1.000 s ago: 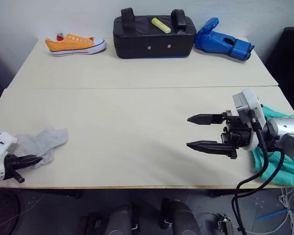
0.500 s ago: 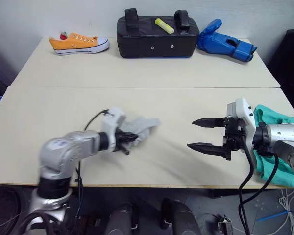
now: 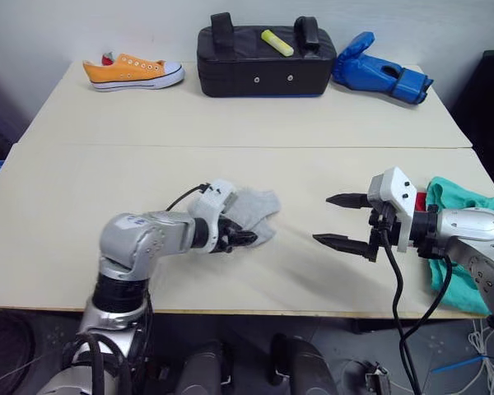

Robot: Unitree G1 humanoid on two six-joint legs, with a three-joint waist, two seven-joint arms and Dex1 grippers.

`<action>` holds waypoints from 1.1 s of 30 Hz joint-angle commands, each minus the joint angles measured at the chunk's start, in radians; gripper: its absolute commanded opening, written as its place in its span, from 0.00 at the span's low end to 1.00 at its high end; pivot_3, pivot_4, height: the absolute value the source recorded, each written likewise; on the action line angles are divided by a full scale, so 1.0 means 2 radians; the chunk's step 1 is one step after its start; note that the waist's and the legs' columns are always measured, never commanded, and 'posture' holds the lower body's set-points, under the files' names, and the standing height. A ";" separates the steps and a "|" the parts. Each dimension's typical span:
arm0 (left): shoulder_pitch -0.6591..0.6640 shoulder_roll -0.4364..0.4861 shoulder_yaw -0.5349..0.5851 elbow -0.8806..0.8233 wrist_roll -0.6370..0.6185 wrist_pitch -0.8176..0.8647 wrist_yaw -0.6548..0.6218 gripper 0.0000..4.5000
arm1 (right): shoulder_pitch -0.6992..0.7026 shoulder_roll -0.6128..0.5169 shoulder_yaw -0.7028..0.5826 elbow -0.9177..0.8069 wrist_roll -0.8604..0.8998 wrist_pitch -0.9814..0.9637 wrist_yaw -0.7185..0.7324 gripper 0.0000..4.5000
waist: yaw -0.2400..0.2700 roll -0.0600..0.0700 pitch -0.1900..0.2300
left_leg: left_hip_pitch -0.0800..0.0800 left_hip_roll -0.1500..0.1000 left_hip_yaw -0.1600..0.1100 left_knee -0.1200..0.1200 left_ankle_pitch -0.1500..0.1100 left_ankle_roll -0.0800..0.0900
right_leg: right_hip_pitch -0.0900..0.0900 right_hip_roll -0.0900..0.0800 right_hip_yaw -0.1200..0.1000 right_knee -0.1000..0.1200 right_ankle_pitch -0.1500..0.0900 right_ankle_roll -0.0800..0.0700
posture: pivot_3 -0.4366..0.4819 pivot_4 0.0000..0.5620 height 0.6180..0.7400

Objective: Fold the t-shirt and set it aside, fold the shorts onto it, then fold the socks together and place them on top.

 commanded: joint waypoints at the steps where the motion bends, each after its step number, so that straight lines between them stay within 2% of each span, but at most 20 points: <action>1: 0.020 0.096 -0.002 -0.054 -0.031 -0.055 -0.095 0.80 | -0.009 0.001 0.018 -0.002 -0.024 -0.031 0.012 1.00 | -0.001 0.000 0.000 | 0.000 0.000 0.000 0.000 0.000 0.000 | 0.000 0.000 0.000 0.000 0.000 0.000 | 0.48 0.27 1.00; 5: 0.068 0.223 -0.079 -0.050 0.046 -0.229 -0.196 0.80 | -0.042 -0.002 0.072 0.041 -0.101 -0.106 0.033 1.00 | -0.002 0.000 0.000 | 0.000 0.000 0.000 0.000 -0.001 -0.003 | 0.000 0.000 0.000 0.001 -0.001 -0.001 | 0.48 0.27 1.00; 7: 0.085 0.247 -0.108 -0.027 0.086 -0.312 -0.228 0.80 | -0.070 0.004 0.106 0.079 -0.146 -0.152 0.044 1.00 | -0.002 0.000 0.000 | 0.000 0.000 0.001 0.000 -0.001 -0.004 | -0.001 0.000 0.000 0.001 -0.001 -0.001 | 0.48 0.27 1.00; 10: 0.087 0.239 -0.131 0.012 0.126 -0.388 -0.244 0.80 | -0.115 0.031 0.149 0.136 -0.194 -0.206 0.055 1.00 | 0.001 0.000 0.000 | 0.000 0.000 0.000 0.000 -0.002 -0.004 | -0.001 -0.001 0.000 0.000 -0.001 -0.001 | 0.48 0.27 1.00; 18: 0.067 0.175 -0.153 0.101 0.208 -0.463 -0.218 0.80 | -0.211 0.123 0.210 0.292 -0.294 -0.320 0.041 1.00 | -0.001 0.000 0.000 | -0.001 0.000 0.001 0.000 0.001 0.000 | -0.001 0.000 -0.001 0.002 -0.001 -0.001 | 0.48 0.27 1.00; 20: 0.061 0.160 -0.156 0.128 0.222 -0.470 -0.212 0.71 | -0.225 0.140 0.218 0.330 -0.313 -0.341 0.035 1.00 | -0.001 0.000 0.000 | 0.000 0.000 0.001 0.001 0.001 0.000 | -0.001 0.000 -0.001 0.003 -0.001 -0.001 | 0.48 0.27 1.00; 23: 0.058 0.148 -0.157 0.144 0.226 -0.471 -0.222 0.53 | -0.242 0.160 0.230 0.387 -0.350 -0.381 0.016 0.86 | 0.000 0.000 0.000 | 0.000 -0.001 0.000 0.001 0.001 0.001 | 0.000 -0.001 0.000 0.003 -0.001 -0.001 | 0.48 0.27 1.00; 30: 0.058 0.140 -0.149 0.134 0.226 -0.459 -0.231 0.05 | -0.270 0.182 0.234 0.477 -0.401 -0.443 -0.018 0.31 | -0.005 0.000 0.000 | 0.000 -0.001 0.000 0.001 0.002 0.000 | 0.000 -0.001 0.000 0.005 -0.001 -0.001 | 0.48 0.27 1.00; 31: 0.058 0.139 -0.148 0.132 0.227 -0.458 -0.231 0.00 | -0.271 0.184 0.233 0.482 -0.403 -0.448 -0.018 0.22 | -0.006 0.000 0.000 | 0.000 -0.001 0.000 0.001 0.002 0.000 | 0.000 -0.001 0.000 0.005 -0.001 -0.001 | 0.48 0.27 1.00; 33: 0.060 0.137 -0.147 0.128 0.227 -0.454 -0.231 0.00 | -0.272 0.189 0.225 0.484 -0.395 -0.448 -0.013 0.07 | -0.009 0.000 0.000 | 0.000 -0.001 0.000 0.001 0.002 0.000 | 0.000 -0.001 0.000 0.005 -0.001 -0.001 | 0.48 0.27 1.00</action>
